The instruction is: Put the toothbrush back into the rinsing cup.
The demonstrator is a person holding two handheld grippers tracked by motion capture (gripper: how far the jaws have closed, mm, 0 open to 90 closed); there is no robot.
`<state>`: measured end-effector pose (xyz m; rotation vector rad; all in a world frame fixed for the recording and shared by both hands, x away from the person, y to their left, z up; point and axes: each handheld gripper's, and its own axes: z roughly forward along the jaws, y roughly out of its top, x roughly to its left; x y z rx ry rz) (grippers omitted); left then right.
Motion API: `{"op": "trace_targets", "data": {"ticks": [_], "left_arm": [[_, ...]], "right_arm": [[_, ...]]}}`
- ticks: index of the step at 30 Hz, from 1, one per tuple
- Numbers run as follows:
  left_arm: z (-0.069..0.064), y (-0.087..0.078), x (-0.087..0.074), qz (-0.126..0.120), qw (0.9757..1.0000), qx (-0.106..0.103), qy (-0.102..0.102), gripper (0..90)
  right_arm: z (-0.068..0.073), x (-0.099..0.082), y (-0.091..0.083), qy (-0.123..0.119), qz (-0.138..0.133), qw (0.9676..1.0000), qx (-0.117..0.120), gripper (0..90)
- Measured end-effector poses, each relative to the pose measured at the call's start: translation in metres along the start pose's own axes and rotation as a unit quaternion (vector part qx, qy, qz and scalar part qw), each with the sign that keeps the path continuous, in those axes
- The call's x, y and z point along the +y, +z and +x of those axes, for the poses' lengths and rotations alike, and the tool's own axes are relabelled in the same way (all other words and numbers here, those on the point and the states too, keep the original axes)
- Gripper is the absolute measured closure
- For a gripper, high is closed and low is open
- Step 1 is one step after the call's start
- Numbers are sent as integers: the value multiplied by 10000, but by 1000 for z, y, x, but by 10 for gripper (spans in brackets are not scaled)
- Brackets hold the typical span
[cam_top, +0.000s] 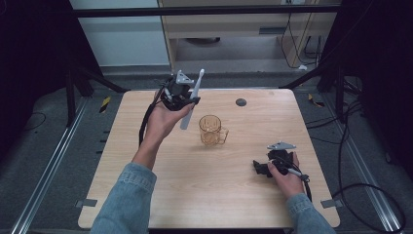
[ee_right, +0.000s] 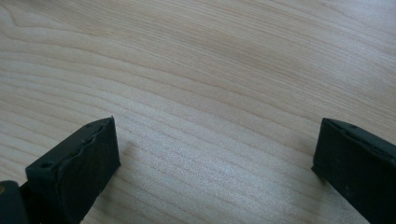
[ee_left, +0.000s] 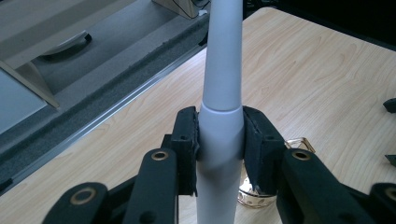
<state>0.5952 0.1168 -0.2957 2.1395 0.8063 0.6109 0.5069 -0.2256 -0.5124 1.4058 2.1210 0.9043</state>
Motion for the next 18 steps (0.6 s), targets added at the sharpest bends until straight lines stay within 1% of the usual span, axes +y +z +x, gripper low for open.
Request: {"op": "trace_targets", "data": {"ticks": [4, 9, 12, 18], "left_arm": [[1, 1, 3, -83, 9999, -34, -69, 677], [1, 4, 7, -109, 9999, -70, -64, 676], [-1, 5, 9, -99, 9999, -84, -17, 676], [-5, 7, 13, -165, 9998, -117, 0, 677]], "right_arm": [[0, 0, 0, -2, -1, 10000, 0, 5], [0, 0, 0, -2, -1, 10000, 0, 5], [0, 0, 0, -5, -2, 10000, -1, 5], [0, 0, 0, 3, 2, 10000, 1, 5]]}}
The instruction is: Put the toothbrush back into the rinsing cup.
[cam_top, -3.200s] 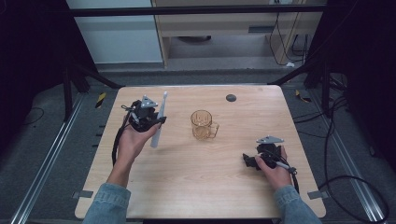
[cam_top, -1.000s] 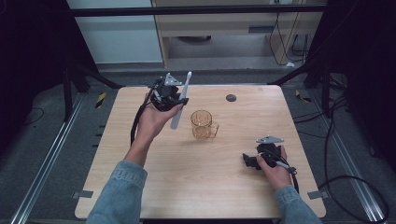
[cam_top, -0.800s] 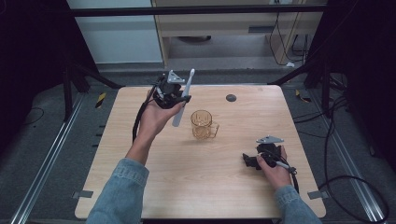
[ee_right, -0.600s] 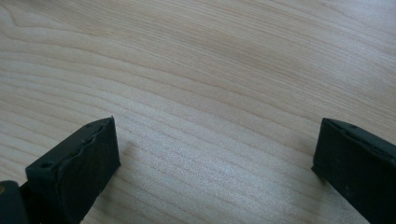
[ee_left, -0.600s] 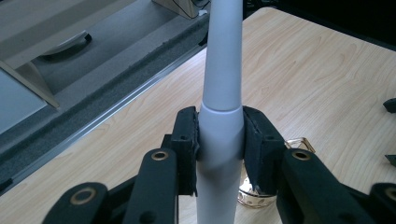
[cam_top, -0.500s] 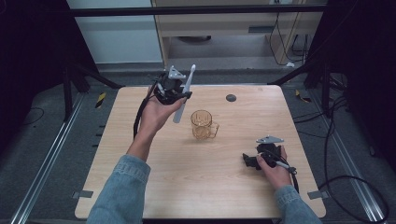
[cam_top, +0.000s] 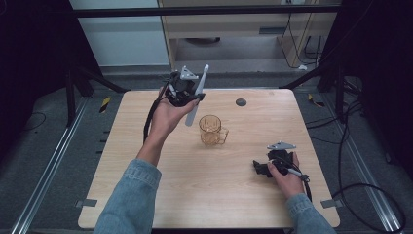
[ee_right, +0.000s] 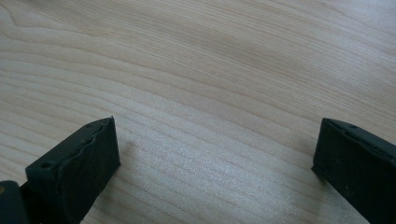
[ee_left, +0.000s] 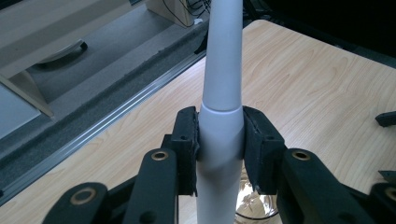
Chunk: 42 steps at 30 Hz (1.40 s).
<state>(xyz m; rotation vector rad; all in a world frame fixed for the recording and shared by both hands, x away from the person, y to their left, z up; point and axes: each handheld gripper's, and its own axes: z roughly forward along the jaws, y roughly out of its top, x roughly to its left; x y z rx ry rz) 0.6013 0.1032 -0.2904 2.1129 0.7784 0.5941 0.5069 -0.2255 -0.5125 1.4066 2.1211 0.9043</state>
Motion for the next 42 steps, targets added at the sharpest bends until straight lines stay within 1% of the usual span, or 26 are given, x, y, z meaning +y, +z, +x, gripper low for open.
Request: {"op": "trace_targets", "data": {"ticks": [3, 7, 11, 17, 23, 26, 33, 34, 42], "left_arm": [[-2, 1, 2, -13, 10000, -37, -18, 676], [-5, 2, 5, 2, 10000, -40, 53, 676], [-6, 4, 7, -28, 10000, -81, 37, 676], [-9, 6, 12, -19, 9999, -95, 115, 676], [-12, 7, 14, -35, 9999, -111, 128, 676], [-12, 7, 15, -25, 9998, -118, 169, 676], [-16, 8, 17, -111, 9997, -107, 181, 676], [-17, 8, 17, -117, 9997, -110, 188, 676], [-19, 10, 18, -136, 9996, -123, 216, 676]], "right_arm": [[0, 0, 0, 4, 2, 10000, 3, 5], [0, 0, 0, 8, 8, 10000, -1, 5], [0, 0, 0, -1, 8, 10000, -2, 5], [0, 0, 0, 2, 7, 10000, 0, 5], [0, 0, 0, 6, 7, 10000, -1, 5], [0, 0, 0, 32, 16, 10000, 16, 5], [0, 0, -1, 26, 17, 10000, 14, 5], [0, 0, 0, -3, 8, 10000, -2, 5], [0, 0, 0, 10, 3, 10000, 4, 5]]}}
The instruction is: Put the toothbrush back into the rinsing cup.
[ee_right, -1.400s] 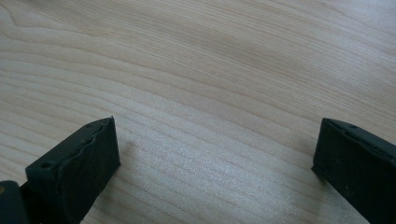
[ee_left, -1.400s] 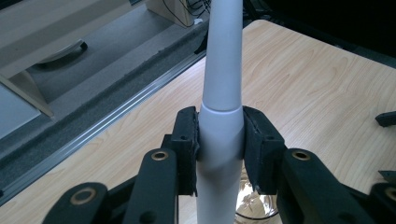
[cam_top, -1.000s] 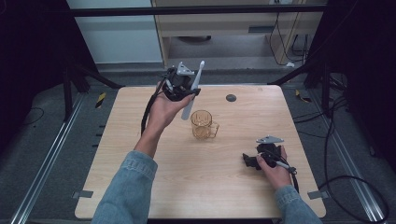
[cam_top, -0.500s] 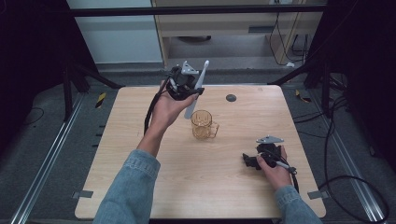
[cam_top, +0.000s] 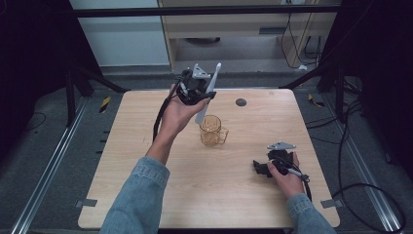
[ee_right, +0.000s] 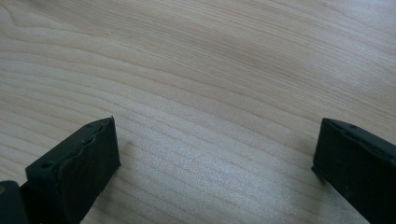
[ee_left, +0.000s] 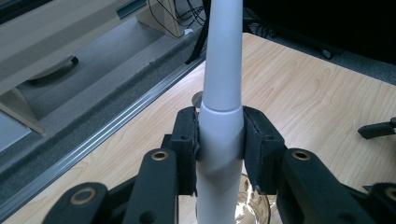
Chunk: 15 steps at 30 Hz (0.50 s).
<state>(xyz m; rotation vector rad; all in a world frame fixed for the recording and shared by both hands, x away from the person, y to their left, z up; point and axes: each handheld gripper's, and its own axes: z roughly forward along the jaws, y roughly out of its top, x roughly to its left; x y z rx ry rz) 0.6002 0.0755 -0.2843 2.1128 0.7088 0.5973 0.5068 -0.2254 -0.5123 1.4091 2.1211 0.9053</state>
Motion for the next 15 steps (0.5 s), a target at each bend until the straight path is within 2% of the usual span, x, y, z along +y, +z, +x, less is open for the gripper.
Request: {"op": "trace_targets", "data": {"ticks": [9, 15], "left_arm": [[-5, 3, 2, -36, 9999, -85, 53, 676], [-7, 11, 2, 1, 9998, -149, 118, 676]], "right_arm": [[0, 0, 0, 0, 0, 10000, 1, 5], [0, 0, 0, 29, 10, 10000, 19, 5]]}}
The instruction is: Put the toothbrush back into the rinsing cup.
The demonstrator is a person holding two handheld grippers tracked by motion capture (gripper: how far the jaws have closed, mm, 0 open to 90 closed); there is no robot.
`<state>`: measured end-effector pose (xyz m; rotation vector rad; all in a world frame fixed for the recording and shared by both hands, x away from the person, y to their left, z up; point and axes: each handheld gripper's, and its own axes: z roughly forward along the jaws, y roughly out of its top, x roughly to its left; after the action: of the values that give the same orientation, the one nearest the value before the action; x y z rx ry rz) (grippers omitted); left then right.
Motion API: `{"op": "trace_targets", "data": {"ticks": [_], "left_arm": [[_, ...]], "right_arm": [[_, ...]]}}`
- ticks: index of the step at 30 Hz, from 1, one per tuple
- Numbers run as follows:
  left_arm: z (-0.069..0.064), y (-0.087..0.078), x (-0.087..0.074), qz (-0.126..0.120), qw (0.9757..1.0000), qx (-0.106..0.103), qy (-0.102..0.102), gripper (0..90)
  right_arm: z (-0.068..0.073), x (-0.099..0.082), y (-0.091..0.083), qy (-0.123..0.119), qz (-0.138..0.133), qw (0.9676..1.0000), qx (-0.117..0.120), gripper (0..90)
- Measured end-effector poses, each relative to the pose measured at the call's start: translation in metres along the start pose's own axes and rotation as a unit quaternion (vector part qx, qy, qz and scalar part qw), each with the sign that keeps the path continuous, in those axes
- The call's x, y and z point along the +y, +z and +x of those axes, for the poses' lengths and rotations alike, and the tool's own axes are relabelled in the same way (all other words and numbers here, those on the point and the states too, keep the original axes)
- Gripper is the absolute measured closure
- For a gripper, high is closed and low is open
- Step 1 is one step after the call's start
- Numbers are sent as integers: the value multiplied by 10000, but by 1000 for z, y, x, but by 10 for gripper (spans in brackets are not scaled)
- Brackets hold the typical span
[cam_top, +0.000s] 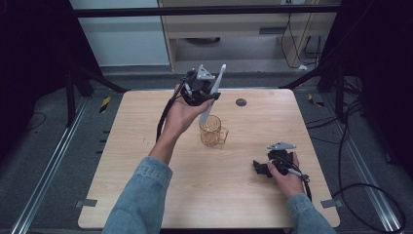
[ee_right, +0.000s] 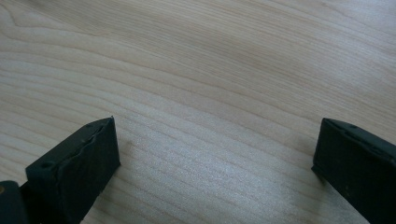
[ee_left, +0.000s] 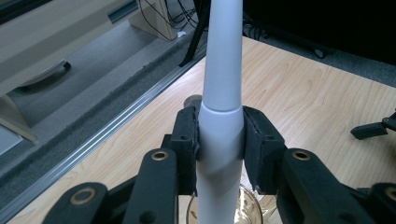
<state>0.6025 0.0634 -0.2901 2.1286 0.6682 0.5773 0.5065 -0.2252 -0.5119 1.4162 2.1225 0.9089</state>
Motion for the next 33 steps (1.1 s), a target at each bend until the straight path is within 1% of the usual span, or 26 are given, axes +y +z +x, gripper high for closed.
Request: {"op": "trace_targets", "data": {"ticks": [5, 8, 12, 19, 33], "left_arm": [[0, 8, 0, 4, 10000, -52, 11, 676], [-2, 14, 1, 13, 9999, -101, 68, 676], [-4, 18, 0, 50, 9999, -128, 97, 676], [-4, 22, -1, 105, 9998, -148, 109, 676], [-2, 29, -4, 99, 9998, -158, 42, 676]], "right_arm": [[0, 0, 0, -29, -10, 10000, -18, 5], [0, 0, 0, -35, -11, 10000, -21, 5], [0, 0, 0, -34, -12, 10000, -20, 5], [0, 0, 0, -35, -13, 10000, -21, 5], [0, 0, 0, -38, -13, 10000, -21, 5]]}}
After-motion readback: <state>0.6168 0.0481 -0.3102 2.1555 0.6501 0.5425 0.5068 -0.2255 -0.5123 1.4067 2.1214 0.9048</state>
